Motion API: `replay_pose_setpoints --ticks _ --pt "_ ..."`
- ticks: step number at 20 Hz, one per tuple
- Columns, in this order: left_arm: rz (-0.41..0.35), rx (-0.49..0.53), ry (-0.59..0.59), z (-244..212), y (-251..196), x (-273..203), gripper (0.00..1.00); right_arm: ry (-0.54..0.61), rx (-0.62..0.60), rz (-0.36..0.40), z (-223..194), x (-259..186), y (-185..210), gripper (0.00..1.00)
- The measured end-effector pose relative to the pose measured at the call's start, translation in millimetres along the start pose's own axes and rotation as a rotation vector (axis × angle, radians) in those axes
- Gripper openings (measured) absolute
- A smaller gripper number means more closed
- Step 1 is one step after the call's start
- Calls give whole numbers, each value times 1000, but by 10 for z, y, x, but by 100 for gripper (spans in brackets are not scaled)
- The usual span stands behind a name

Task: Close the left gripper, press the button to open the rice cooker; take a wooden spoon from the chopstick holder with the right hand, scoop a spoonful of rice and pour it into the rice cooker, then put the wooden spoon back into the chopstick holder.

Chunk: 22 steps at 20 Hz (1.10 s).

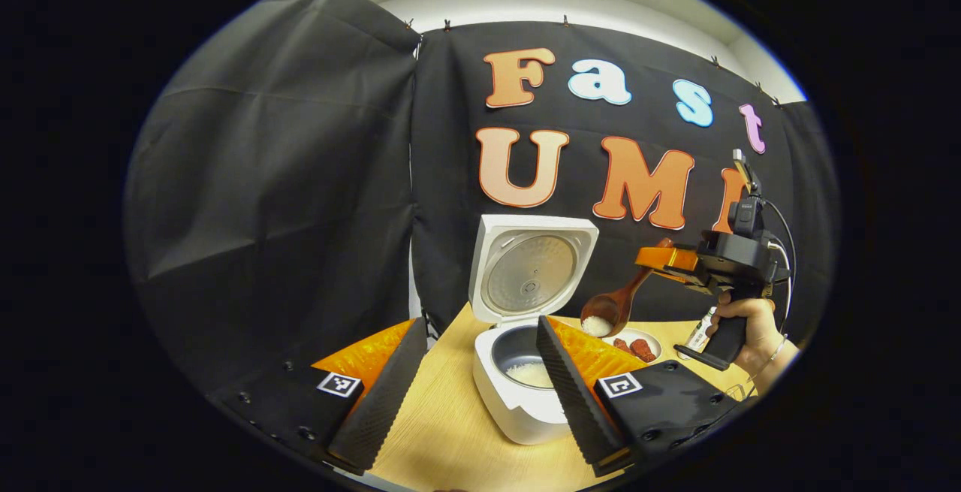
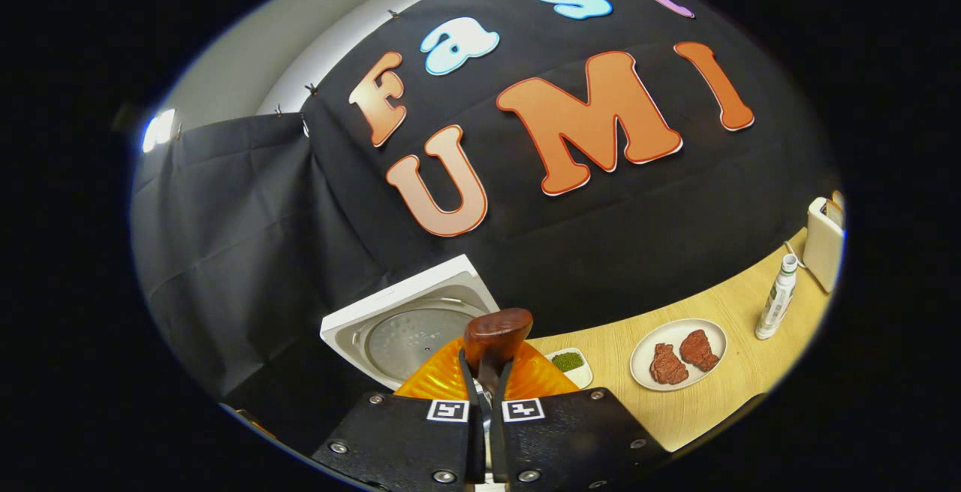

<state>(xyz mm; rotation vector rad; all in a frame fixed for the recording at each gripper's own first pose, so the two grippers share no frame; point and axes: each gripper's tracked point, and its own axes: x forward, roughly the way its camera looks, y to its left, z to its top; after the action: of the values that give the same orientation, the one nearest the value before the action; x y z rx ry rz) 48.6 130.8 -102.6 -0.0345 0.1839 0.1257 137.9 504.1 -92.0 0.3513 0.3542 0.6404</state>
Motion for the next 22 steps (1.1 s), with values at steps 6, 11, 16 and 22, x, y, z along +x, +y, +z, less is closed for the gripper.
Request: replay_pose_setpoints --ticks 6,11,16,22 --pt "-2 1 2 -26 5 -5 99 -10 -117 25 -52 -9 145 2" --pt "-5 -5 0 -31 19 -2 99 -1 -145 76 -116 -13 297 2" --pt "-13 -11 5 -57 20 27 99 3 -255 94 -184 -35 371 2" --pt "-67 -19 -12 -35 -89 29 99 13 -373 159 -311 -55 522 2"
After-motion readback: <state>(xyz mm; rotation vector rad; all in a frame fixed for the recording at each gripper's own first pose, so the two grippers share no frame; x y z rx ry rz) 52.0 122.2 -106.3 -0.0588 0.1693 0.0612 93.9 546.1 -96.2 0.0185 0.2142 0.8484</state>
